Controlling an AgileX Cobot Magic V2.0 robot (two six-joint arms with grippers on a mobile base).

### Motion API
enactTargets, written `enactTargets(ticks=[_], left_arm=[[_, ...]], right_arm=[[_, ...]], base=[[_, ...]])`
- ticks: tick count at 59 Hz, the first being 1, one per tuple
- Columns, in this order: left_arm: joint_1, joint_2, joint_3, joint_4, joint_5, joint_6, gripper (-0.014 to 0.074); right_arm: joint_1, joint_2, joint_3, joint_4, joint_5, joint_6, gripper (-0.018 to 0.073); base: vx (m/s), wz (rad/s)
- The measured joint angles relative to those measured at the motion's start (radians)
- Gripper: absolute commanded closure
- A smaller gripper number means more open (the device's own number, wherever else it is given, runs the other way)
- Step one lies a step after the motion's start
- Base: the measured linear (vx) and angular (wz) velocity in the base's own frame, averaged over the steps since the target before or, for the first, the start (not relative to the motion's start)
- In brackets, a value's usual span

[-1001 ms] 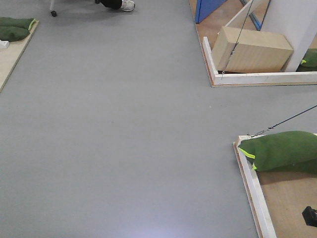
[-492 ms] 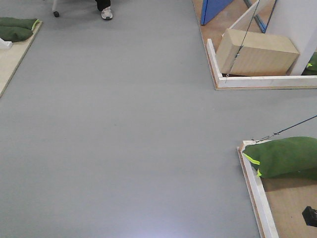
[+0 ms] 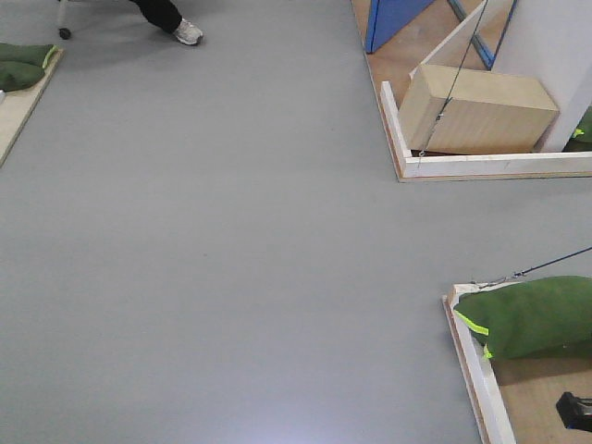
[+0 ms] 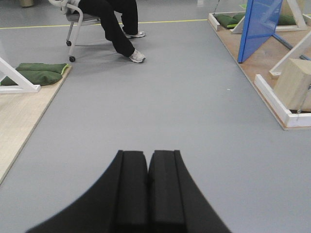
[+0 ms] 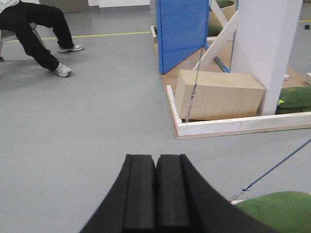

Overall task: Move to blue door and open it
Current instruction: 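Drive the base forward toward the blue panel and wooden platform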

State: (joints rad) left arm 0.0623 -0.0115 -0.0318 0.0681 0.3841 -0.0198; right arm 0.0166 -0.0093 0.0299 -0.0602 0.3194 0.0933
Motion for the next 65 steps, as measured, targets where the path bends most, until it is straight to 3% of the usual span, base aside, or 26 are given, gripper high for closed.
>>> enactTargets(ticks=[9,65], left_arm=[[0.01,0.0,0.0,0.0,0.0,0.0,0.0524],[0.01,0.0,0.0,0.0,-0.001,0.0,0.0524]], right_arm=[[0.023,0.0,0.0,0.0,0.0,0.0,0.0551],[-0.005,0.0,0.0,0.0,0.0,0.0,0.0551]], base=[[0.29,-0.08],[0.48,-0.01]])
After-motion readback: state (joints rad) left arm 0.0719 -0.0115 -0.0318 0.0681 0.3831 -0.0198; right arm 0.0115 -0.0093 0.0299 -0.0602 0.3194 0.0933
